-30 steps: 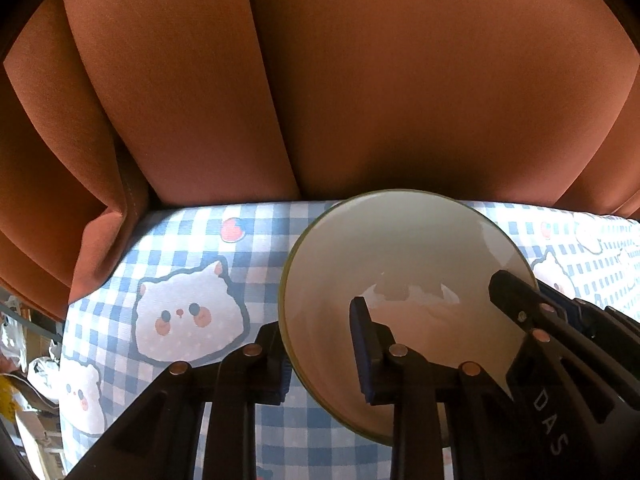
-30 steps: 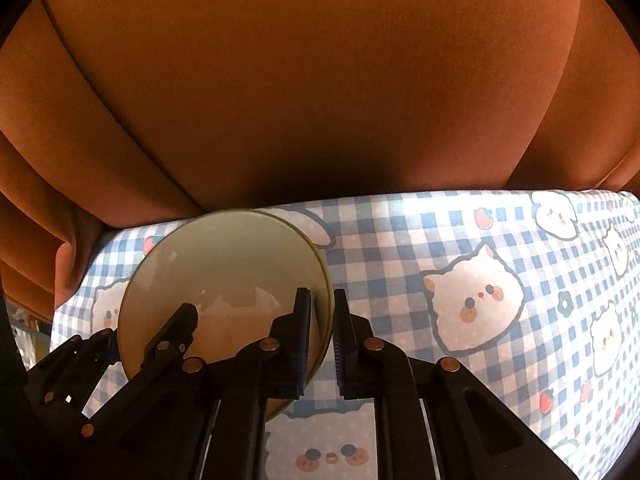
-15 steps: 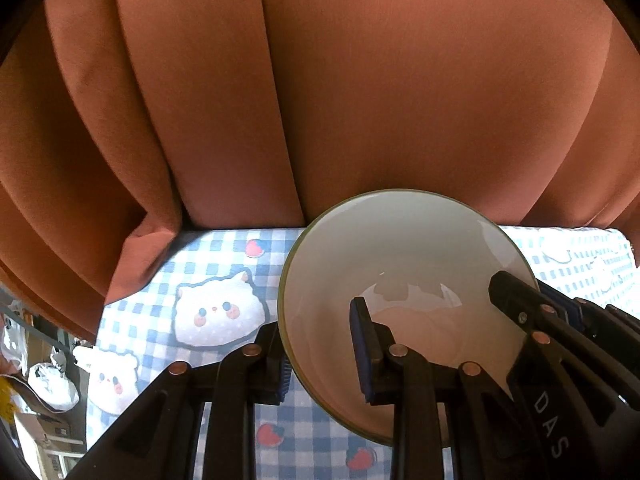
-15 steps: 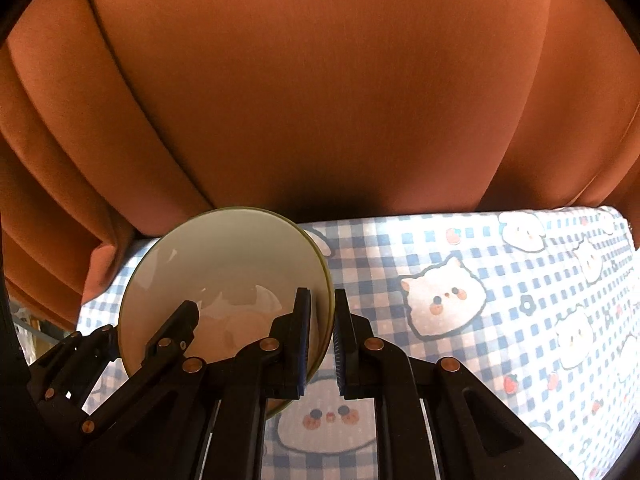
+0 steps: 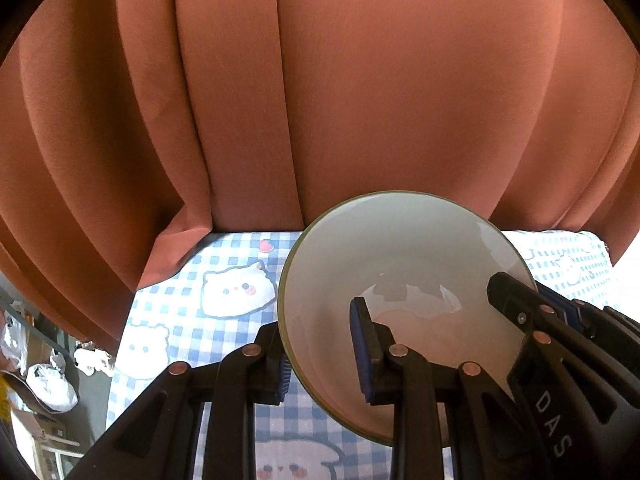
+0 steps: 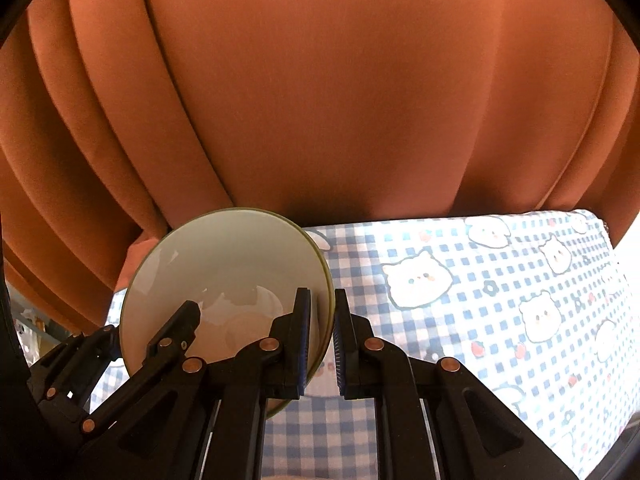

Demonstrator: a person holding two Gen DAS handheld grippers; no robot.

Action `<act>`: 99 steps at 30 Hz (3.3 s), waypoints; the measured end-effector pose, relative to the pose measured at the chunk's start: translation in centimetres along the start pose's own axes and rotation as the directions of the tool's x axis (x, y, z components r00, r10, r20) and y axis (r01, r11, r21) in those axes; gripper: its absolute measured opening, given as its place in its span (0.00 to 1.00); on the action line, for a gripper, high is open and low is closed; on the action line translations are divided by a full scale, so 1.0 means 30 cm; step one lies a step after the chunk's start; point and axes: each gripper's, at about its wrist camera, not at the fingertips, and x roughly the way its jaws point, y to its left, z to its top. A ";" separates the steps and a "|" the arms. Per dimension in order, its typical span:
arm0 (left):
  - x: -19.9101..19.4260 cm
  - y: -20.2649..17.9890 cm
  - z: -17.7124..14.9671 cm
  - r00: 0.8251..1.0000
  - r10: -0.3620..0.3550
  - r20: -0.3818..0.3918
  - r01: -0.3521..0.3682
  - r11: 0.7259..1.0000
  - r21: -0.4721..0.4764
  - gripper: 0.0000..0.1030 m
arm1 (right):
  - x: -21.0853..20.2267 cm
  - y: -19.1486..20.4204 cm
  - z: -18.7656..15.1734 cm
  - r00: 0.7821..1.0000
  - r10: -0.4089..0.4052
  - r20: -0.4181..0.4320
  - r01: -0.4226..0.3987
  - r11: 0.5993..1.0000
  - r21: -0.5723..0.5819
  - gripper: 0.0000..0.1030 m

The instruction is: Organize plates and bowls

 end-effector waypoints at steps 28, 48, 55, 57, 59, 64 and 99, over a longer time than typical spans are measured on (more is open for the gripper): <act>-0.341 -0.330 -0.221 0.999 -0.041 0.026 0.040 0.998 0.050 0.24 | -0.391 -0.295 -0.254 0.999 -0.013 0.038 0.011 0.998 0.059 0.13; -0.372 -0.660 -0.462 0.999 -0.002 -0.037 0.002 1.000 0.015 0.24 | -0.454 -0.692 -0.477 1.000 0.028 -0.015 -0.027 1.000 0.016 0.13; -0.345 -0.721 -0.539 0.996 0.027 -0.082 -0.026 1.000 0.007 0.24 | -0.417 -0.763 -0.554 0.996 0.052 -0.069 -0.052 0.999 -0.008 0.13; -0.342 -0.731 -0.555 0.995 0.036 -0.089 -0.035 0.999 0.005 0.24 | -0.406 -0.780 -0.571 0.995 0.060 -0.083 -0.061 0.998 -0.013 0.13; -0.340 -0.741 -0.571 0.994 0.045 -0.095 -0.045 0.999 0.006 0.24 | -0.400 -0.786 -0.584 0.994 0.060 -0.090 -0.063 0.998 -0.025 0.13; -0.319 -0.742 -0.605 0.989 0.060 -0.133 -0.061 0.998 -0.005 0.24 | -0.374 -0.792 -0.615 0.990 0.070 -0.124 -0.076 0.996 -0.041 0.13; -0.274 -0.783 -0.700 0.977 0.116 -0.180 -0.105 0.992 0.067 0.34 | -0.346 -0.801 -0.712 0.993 0.065 -0.100 -0.075 0.992 -0.099 0.18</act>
